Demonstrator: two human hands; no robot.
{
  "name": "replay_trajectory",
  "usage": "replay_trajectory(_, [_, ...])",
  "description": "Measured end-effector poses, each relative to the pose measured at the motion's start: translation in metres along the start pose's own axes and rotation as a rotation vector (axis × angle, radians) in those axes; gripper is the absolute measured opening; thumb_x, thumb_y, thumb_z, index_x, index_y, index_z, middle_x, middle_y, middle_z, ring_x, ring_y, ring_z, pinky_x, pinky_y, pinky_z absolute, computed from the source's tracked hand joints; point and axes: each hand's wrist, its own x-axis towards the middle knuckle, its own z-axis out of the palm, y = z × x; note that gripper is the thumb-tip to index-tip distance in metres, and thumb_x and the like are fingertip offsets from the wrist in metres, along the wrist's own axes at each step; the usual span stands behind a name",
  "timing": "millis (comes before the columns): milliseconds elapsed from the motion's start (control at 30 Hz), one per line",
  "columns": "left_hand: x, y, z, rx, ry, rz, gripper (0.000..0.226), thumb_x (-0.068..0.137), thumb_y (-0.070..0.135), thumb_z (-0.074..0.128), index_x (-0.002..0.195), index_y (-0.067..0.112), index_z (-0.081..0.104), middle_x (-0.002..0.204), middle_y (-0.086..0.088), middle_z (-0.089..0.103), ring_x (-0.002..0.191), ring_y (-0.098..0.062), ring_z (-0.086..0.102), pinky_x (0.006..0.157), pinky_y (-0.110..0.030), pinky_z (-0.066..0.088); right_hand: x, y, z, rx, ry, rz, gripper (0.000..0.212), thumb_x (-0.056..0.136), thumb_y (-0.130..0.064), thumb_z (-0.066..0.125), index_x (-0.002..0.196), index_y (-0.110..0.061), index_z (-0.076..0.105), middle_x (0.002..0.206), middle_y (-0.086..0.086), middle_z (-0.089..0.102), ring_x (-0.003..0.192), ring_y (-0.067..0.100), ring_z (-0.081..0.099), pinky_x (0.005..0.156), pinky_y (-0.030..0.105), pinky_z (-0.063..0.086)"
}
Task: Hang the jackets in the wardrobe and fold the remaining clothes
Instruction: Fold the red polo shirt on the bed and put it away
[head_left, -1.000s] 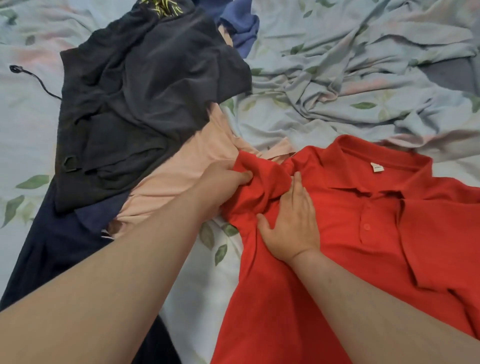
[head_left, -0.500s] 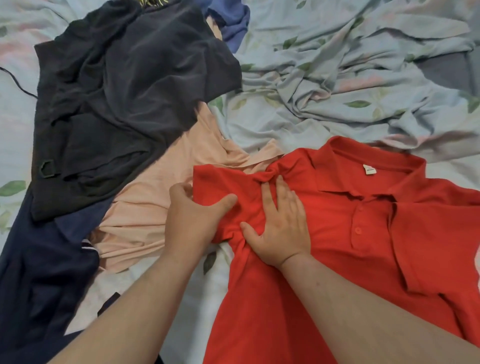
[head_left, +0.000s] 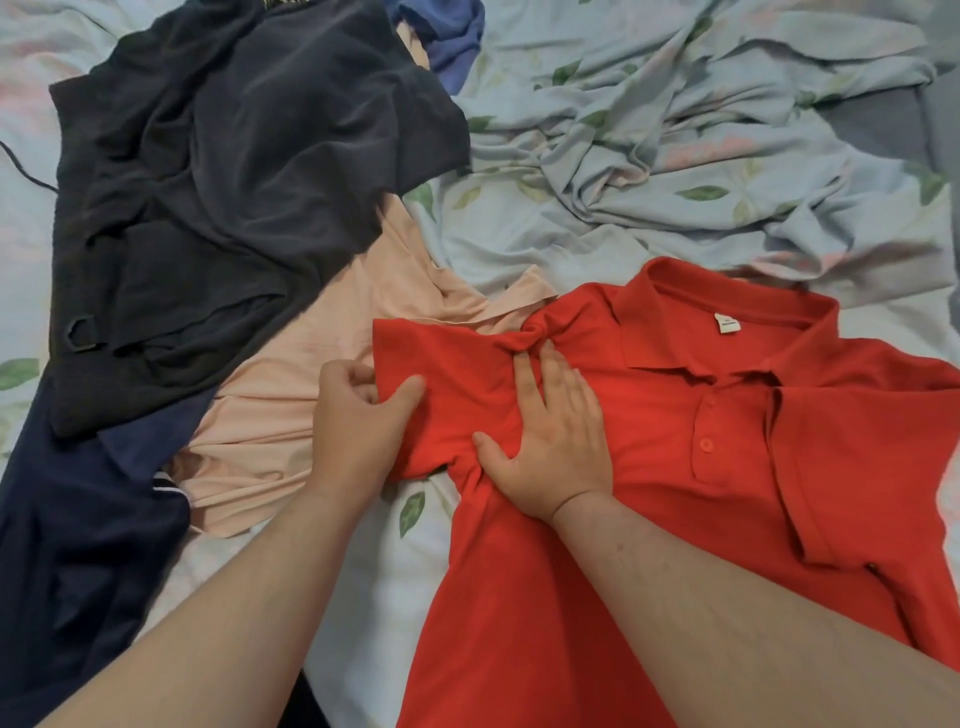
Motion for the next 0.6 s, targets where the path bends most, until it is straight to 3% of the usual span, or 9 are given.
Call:
replay_trajectory(67, [0.003, 0.004, 0.002, 0.024, -0.023, 0.017, 0.039, 0.068, 0.042, 0.081, 0.095, 0.029, 0.057, 0.087, 0.011, 0.068, 0.075, 0.001, 0.067, 0.066, -0.023, 0.052, 0.001, -0.001, 0.000, -0.017, -0.003, -0.007, 0.095, 0.074, -0.067, 0.048, 0.152, -0.015, 0.030, 0.160, 0.015, 0.028, 0.146, 0.029, 0.028, 0.121, 0.041, 0.017])
replay_trajectory(133, [0.009, 0.004, 0.002, 0.070, -0.077, 0.022, 0.019, 0.080, 0.029, 0.076, 0.096, 0.024, 0.067, 0.091, 0.006, 0.072, 0.085, -0.011, 0.069, 0.078, -0.033, 0.056, 0.001, -0.001, 0.000, -0.034, 0.001, -0.010, 0.096, 0.074, -0.068, 0.048, 0.152, -0.015, 0.030, 0.160, 0.015, 0.026, 0.145, 0.030, 0.030, 0.118, 0.040, 0.017])
replay_trajectory(200, [0.013, 0.004, -0.002, -0.117, -0.122, -0.134, 0.009, 0.088, 0.017, 0.068, 0.096, 0.020, 0.071, 0.093, -0.002, 0.075, 0.090, -0.020, 0.071, 0.086, -0.042, 0.057, 0.001, -0.001, -0.001, -0.039, -0.005, -0.004, 0.098, 0.073, -0.070, 0.046, 0.153, -0.017, 0.029, 0.162, 0.015, 0.022, 0.144, 0.031, 0.031, 0.117, 0.042, 0.020])
replay_trajectory(267, [0.018, 0.002, -0.007, -0.323, -0.155, -0.298, 0.010, 0.093, 0.014, 0.063, 0.099, 0.018, 0.071, 0.096, -0.007, 0.076, 0.093, -0.026, 0.071, 0.087, -0.045, 0.058, 0.001, -0.002, -0.004, -0.037, -0.022, -0.004, 0.100, 0.073, -0.072, 0.044, 0.155, -0.018, 0.026, 0.163, 0.016, 0.016, 0.144, 0.033, 0.030, 0.118, 0.043, 0.021])
replay_trajectory(333, [0.023, 0.000, -0.010, -0.369, -0.186, -0.363, 0.013, 0.098, 0.019, 0.058, 0.105, 0.018, 0.068, 0.100, -0.008, 0.076, 0.095, -0.028, 0.072, 0.086, -0.046, 0.058, 0.000, -0.002, -0.006, -0.031, -0.050, 0.000, 0.104, 0.072, -0.075, 0.042, 0.156, -0.018, 0.021, 0.165, 0.015, 0.008, 0.146, 0.032, 0.026, 0.119, 0.041, 0.017])
replay_trajectory(433, [0.028, -0.003, -0.010, -0.347, -0.192, -0.367, 0.019, 0.101, 0.025, 0.053, 0.114, 0.020, 0.066, 0.105, -0.007, 0.074, 0.095, -0.026, 0.072, 0.084, -0.045, 0.059, 0.002, -0.001, -0.006, -0.006, -0.062, 0.013, 0.107, 0.072, -0.076, 0.039, 0.157, -0.015, 0.015, 0.165, 0.013, 0.006, 0.147, 0.029, 0.021, 0.119, 0.038, 0.014])
replay_trajectory(600, [0.028, -0.005, -0.005, -0.284, -0.150, -0.290, 0.016, 0.102, 0.024, 0.051, 0.102, 0.025, 0.067, 0.102, -0.003, 0.074, 0.091, -0.022, 0.071, 0.080, -0.037, 0.059, 0.006, -0.006, -0.009, -0.057, -0.109, -0.012, 0.102, 0.078, -0.074, 0.033, 0.157, -0.013, 0.015, 0.164, 0.014, 0.014, 0.150, 0.027, 0.015, 0.121, 0.039, 0.008])
